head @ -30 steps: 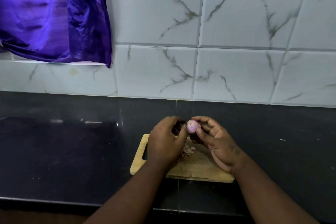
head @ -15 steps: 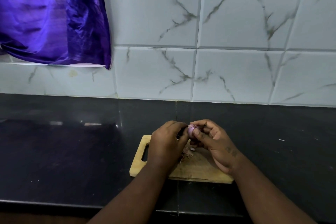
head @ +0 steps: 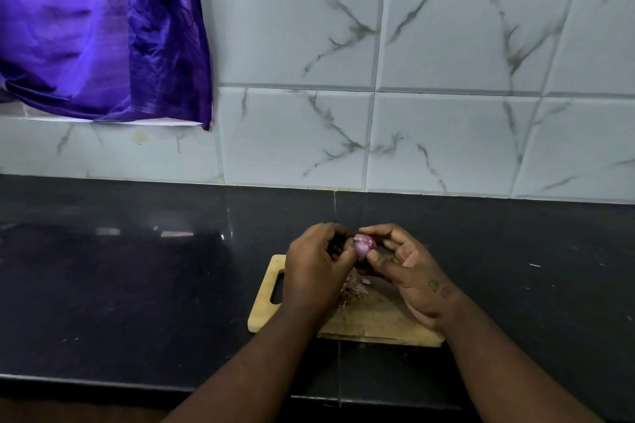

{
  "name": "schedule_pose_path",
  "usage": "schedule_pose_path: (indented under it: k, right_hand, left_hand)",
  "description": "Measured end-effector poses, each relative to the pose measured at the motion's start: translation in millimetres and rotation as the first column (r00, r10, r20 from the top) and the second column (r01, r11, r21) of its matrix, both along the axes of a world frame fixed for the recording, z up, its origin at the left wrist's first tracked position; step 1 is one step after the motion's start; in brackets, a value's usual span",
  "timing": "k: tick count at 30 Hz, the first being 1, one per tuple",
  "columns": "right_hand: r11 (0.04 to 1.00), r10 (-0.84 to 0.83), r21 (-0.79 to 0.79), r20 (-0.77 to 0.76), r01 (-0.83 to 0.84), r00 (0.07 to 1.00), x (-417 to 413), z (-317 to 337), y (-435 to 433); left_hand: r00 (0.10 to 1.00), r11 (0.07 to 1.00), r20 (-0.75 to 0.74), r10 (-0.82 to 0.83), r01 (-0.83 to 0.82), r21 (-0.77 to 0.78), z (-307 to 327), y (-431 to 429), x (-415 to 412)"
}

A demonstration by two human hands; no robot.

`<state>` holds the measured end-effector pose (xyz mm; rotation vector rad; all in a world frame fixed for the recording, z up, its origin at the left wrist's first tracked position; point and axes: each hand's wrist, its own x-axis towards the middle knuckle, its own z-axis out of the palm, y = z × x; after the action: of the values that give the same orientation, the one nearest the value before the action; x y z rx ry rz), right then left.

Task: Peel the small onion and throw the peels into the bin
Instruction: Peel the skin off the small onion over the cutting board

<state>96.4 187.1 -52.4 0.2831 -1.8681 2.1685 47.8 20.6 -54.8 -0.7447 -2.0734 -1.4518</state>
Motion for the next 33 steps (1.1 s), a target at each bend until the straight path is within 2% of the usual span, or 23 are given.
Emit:
schedule_pose_path:
  k: [2, 6, 11, 14, 16, 19, 23, 28, 33]
  right_hand:
    - [1.0, 0.01, -0.003, -0.013, -0.01, 1.0, 1, 1, -1]
    - [1.0, 0.015, -0.004, -0.044, -0.015, 0.999, 1, 1, 0]
    - [1.0, -0.008, 0.018, -0.02, 0.009, 1.0, 0, 1, 1]
    - [0.996, -0.05, 0.069, 0.008, 0.049, 0.999, -1, 0, 1]
    - [0.995, -0.059, 0.08, 0.025, 0.057, 0.998, -2, 0, 1]
    - [0.997, -0.053, 0.065, 0.049, 0.05, 0.997, -2, 1, 0]
    - [0.994, -0.07, 0.084, 0.06, 0.065, 0.996, -2, 1, 0]
    - [0.993, -0.072, 0.097, 0.037, 0.068, 0.997, -2, -1, 0]
    - [0.994, -0.052, 0.097, 0.003, 0.051, 0.999, -1, -2, 0]
  left_hand:
    - [0.999, 1.0, 0.029, 0.017, -0.018, 0.025, 0, 0, -2]
    - [0.98, 0.978, 0.191, 0.063, -0.098, 0.181, -2, -3, -13]
    - [0.978, 0.999, 0.207, 0.035, -0.039, 0.015, -2, -1, -9]
    - [0.986, 0.998, 0.159, 0.054, -0.056, 0.009, -1, -2, -7]
    - [0.998, 1.0, 0.057, 0.027, -0.027, 0.013, 0, -3, -6]
    - [0.994, 0.997, -0.106, -0.039, 0.032, -0.071, 0, -2, -2]
    - [0.98, 0.99, -0.2, 0.002, -0.03, -0.138, -2, 0, -3]
    - [0.974, 0.975, -0.221, 0.052, -0.098, -0.201, -2, 2, -2]
    - [0.994, 0.983, -0.105, 0.037, -0.055, -0.173, 0, 3, 0]
